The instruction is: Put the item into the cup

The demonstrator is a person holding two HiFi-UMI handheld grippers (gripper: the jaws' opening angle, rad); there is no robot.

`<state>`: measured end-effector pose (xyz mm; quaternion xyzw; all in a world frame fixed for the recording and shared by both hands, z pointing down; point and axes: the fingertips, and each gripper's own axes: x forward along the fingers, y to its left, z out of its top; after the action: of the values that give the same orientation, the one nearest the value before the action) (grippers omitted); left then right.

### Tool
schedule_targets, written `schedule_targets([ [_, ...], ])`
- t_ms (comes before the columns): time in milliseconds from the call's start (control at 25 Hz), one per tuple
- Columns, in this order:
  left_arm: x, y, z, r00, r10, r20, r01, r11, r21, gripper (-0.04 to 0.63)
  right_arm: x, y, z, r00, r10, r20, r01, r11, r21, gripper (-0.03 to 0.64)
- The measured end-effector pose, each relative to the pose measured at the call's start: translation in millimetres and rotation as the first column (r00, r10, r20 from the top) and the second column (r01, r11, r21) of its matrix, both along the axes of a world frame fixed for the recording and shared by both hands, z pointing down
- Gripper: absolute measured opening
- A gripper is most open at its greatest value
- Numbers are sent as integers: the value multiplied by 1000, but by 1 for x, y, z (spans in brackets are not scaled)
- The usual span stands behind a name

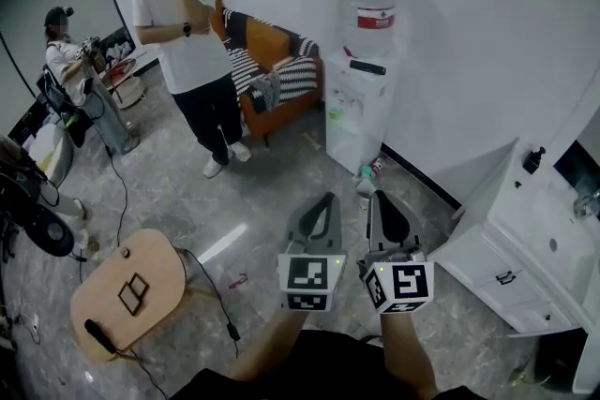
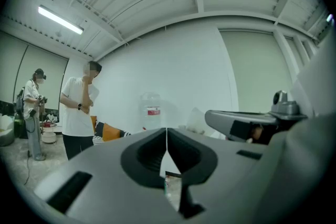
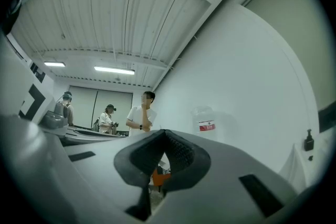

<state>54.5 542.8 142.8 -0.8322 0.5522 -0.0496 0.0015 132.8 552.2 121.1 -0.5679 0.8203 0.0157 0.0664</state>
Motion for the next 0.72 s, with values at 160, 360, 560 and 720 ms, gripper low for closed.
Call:
schedule_targets([
  [160, -1, 3, 5, 1000, -13, -15, 13, 1000, 6, 14, 1, 1, 1, 1000, -12, -11, 12, 1000, 22, 9],
  [360, 0, -4, 9, 999, -32, -40, 33, 999, 2, 14, 6, -3, 2, 999, -27, -39, 29, 999, 34, 9],
  [560, 7, -6, -5, 999, -25, -38, 26, 999, 39, 14, 23, -9, -13, 999, 7, -33, -5, 997, 77, 9],
  [720, 2, -11, -7, 999, -35, -37, 36, 998, 47, 14, 27, -15, -17, 1000, 11, -18, -9, 996, 89, 9],
])
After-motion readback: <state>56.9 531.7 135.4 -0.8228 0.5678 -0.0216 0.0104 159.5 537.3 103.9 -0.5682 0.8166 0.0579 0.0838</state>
